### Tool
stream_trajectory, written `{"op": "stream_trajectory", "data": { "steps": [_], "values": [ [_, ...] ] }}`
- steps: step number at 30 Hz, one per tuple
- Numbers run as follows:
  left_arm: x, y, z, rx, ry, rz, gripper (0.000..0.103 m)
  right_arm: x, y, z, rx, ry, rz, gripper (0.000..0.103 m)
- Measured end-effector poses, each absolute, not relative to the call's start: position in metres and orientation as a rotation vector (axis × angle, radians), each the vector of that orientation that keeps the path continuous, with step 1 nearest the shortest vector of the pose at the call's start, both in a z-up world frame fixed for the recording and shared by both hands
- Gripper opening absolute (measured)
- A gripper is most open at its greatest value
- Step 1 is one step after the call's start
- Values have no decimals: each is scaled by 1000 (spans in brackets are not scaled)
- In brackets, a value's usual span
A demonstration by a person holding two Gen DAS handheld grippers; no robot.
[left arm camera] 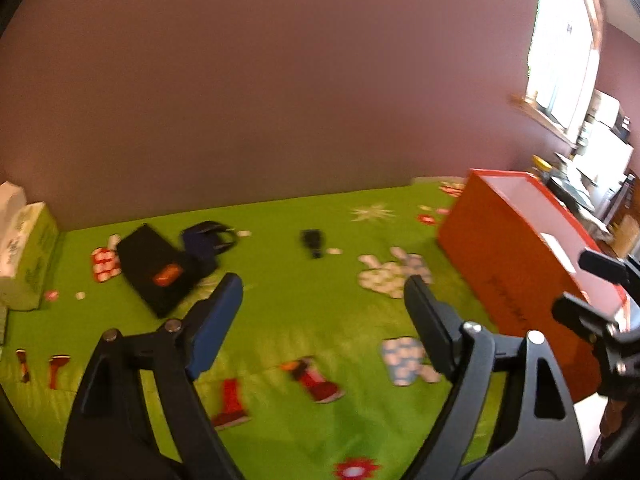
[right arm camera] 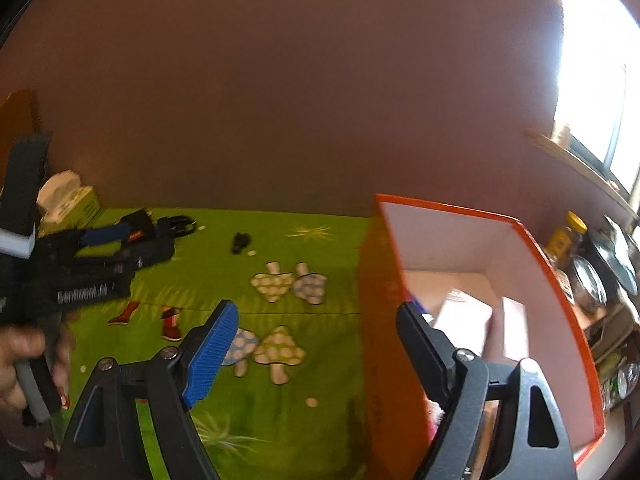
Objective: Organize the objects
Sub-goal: 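Move both grippers back over the mat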
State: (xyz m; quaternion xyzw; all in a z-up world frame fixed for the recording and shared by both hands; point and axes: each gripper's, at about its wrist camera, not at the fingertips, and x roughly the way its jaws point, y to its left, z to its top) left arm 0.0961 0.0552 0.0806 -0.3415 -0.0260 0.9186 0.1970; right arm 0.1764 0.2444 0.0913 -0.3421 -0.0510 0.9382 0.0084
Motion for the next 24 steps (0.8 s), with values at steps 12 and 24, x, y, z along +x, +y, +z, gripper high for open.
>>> {"op": "stream_trajectory", "data": {
  "steps": [12,24],
  "values": [
    [51,-17,40,-1200,-203,2674,92,137,206,56,-1220,-163,2976,82],
    [12,-37,3,-1399,-267,2696,94,104,189,25,-1348,-134,2998,82]
  ]
}}
